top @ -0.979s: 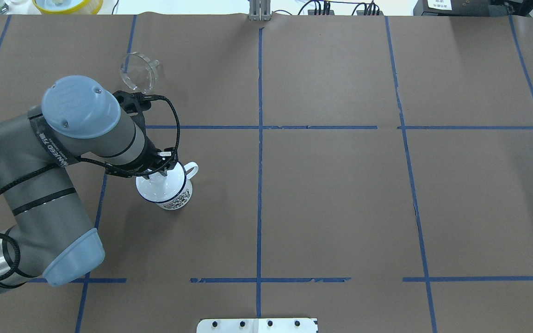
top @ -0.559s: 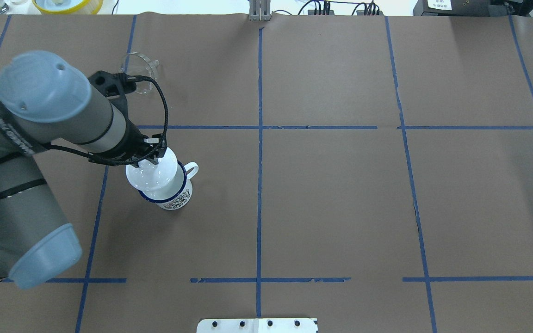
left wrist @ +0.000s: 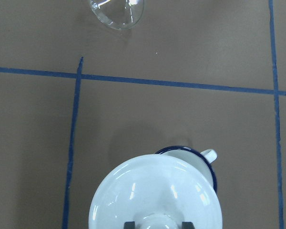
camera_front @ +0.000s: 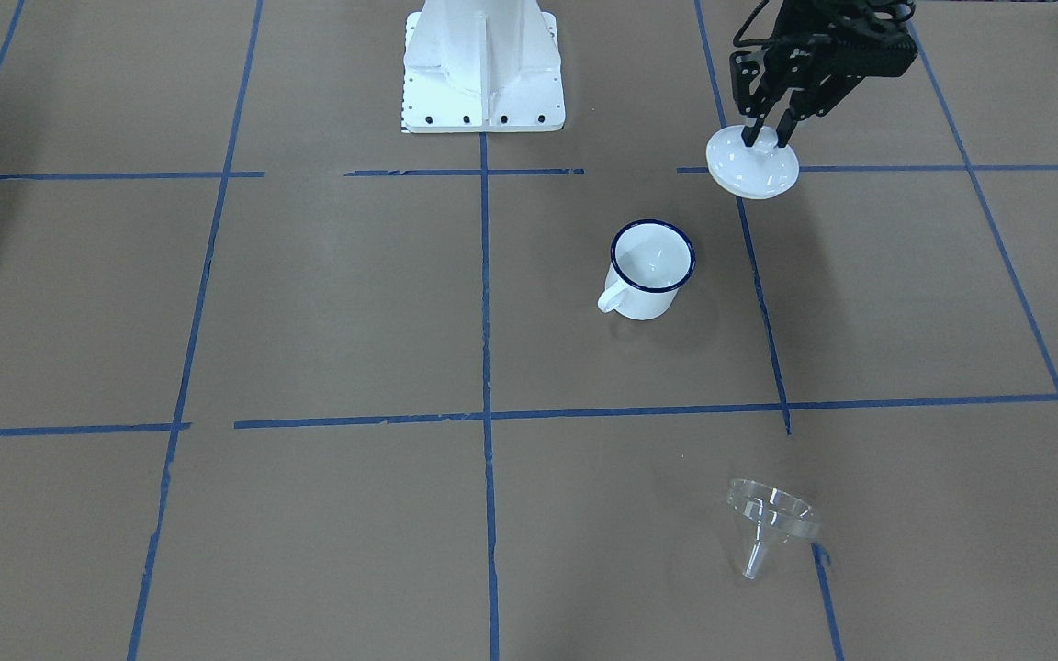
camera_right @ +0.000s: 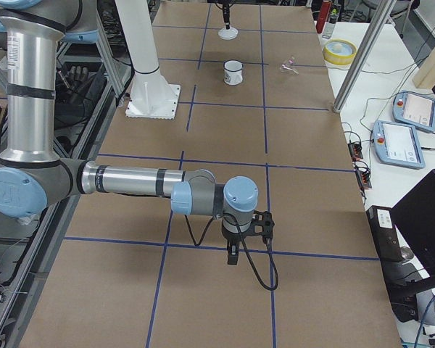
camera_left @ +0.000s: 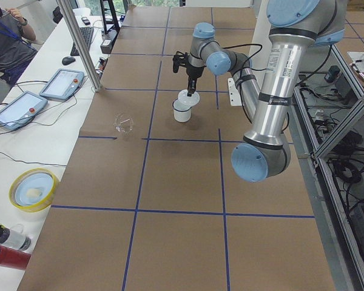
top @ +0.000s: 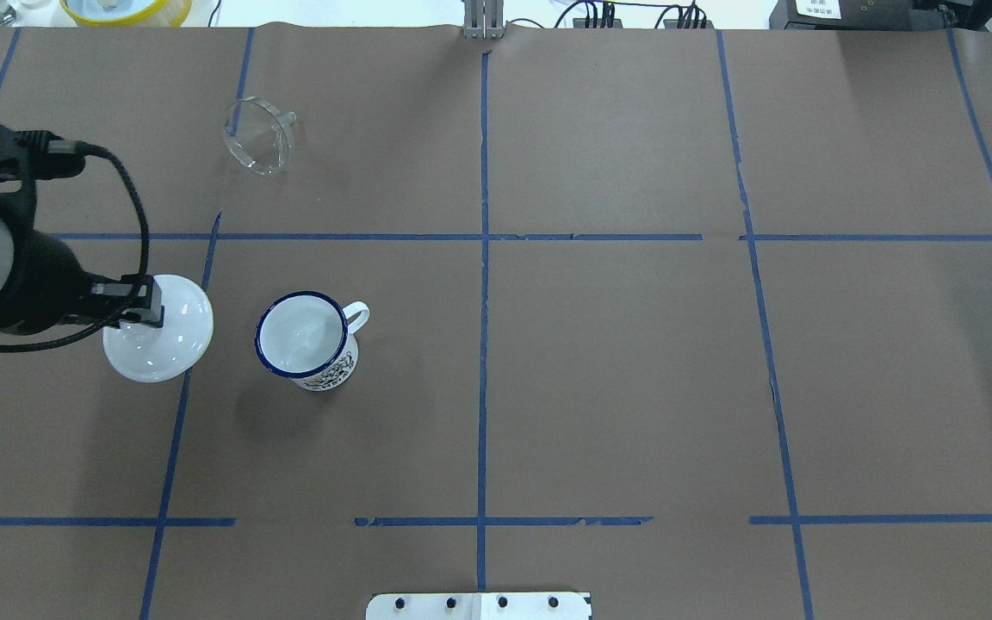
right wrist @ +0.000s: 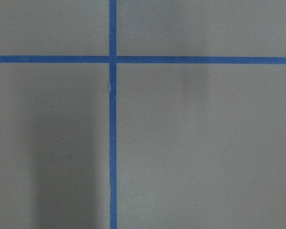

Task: Place funnel on cup
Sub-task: 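Lift the white lid off the mug and carry it nearer the robot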

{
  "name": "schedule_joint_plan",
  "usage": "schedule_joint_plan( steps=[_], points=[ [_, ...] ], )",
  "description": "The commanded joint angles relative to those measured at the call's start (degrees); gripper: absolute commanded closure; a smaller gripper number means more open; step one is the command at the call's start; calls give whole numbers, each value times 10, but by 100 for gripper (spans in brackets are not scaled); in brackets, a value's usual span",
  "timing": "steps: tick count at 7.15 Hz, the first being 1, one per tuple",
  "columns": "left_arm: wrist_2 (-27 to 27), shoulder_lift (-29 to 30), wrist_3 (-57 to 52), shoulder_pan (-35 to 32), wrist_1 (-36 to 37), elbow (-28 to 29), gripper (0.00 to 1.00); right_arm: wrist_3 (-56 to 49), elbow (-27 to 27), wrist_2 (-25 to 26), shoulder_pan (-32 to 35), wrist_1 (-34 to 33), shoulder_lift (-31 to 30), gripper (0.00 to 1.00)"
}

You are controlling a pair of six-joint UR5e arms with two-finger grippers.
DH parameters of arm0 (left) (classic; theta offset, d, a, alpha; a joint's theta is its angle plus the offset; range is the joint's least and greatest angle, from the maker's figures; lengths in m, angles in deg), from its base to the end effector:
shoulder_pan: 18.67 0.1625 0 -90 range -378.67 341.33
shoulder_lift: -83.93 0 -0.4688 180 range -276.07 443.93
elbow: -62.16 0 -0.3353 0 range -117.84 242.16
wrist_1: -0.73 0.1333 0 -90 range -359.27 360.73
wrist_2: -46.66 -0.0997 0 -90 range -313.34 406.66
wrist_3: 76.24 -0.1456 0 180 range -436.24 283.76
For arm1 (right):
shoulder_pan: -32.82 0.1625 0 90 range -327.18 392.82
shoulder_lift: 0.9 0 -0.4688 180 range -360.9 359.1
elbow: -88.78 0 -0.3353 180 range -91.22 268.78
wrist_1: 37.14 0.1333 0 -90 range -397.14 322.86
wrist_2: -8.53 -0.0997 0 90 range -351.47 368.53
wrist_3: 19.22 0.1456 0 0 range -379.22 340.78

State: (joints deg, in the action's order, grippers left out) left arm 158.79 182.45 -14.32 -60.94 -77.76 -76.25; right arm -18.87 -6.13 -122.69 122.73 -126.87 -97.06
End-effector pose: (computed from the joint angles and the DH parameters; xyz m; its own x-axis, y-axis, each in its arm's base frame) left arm 0.2569 -0.3395 0.3688 0.6581 -0.0089 -0.7529 0.1301 0.9862 0.1020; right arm 0.0368 -0.3828 0.7471 0.7522 0.0162 0.6587 -0.0030 0.9998 -0.0211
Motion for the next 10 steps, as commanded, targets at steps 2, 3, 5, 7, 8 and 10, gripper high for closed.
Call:
schedule_joint_plan(
  steps=[2, 3, 5, 7, 8, 10],
  points=[
    [11, -86, -3, 16, -191, 101, 100, 0, 1, 0, 0, 0, 0, 0],
    [10, -86, 20, 39, -268, 166, 100, 0, 1, 0, 0, 0, 0, 0],
    [8, -86, 39, 71, -343, 234, 100, 0, 1, 0, 0, 0, 0, 0],
    [3, -83, 74, 111, -345, 242, 100, 0, 1, 0, 0, 0, 0, 0],
    [2, -82, 87, 125, -344, 242, 100, 0, 0, 0, 0, 0, 0, 0],
    [2, -82, 88, 126, -344, 242, 94, 0, 0, 0, 0, 0, 0, 0]
  ],
)
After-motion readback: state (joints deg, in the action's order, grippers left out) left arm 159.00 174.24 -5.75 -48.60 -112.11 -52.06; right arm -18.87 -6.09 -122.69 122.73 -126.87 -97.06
